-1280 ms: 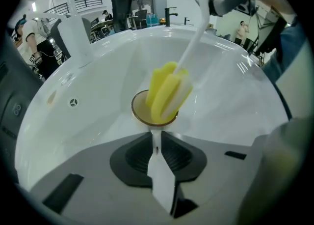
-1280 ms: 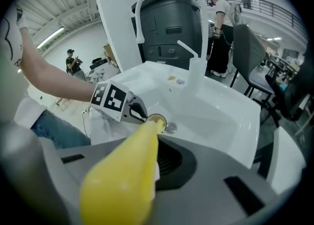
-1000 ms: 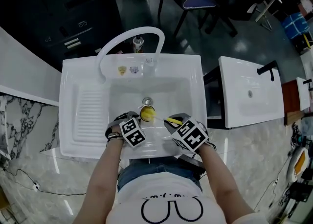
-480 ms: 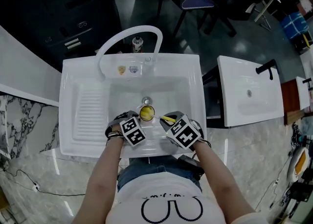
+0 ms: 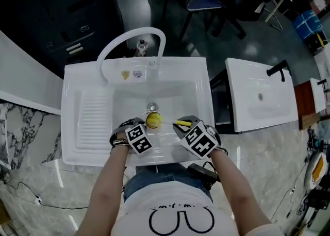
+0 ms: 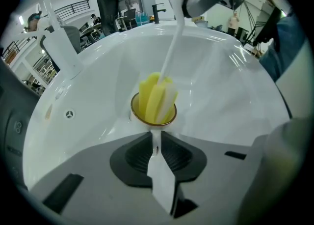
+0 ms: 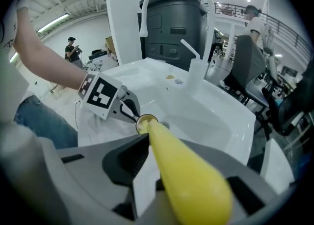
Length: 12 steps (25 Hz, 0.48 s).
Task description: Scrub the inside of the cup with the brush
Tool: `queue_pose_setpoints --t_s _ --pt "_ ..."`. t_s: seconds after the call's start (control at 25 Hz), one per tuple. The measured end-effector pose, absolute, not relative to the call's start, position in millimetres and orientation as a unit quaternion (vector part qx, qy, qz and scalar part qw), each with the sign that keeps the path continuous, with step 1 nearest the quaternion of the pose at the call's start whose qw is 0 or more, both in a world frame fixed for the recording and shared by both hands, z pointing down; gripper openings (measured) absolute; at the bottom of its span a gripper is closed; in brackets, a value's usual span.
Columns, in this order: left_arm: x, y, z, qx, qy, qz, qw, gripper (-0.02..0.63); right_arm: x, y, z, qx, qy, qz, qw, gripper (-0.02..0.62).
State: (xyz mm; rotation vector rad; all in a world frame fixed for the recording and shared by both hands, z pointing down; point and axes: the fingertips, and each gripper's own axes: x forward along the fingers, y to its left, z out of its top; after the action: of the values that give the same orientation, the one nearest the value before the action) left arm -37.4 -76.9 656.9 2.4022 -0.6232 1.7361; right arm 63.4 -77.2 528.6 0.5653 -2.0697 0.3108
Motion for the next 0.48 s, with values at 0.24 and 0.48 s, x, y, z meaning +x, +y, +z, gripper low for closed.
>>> queue_pose_setpoints --t_s 0.24,0.48 --pt "-33.0 -77.7 654.8 0.791 -0.201 0.576 0.047 0.066 51.0 -83.9 557.6 0.238 -0.837 0.099 0.482 0.046" --pt "-33.1 -77.8 654.7 0.788 -0.199 0.581 0.041 0.066 51.1 -85.7 566.4 0.238 -0.840 0.125 0.471 0.051"
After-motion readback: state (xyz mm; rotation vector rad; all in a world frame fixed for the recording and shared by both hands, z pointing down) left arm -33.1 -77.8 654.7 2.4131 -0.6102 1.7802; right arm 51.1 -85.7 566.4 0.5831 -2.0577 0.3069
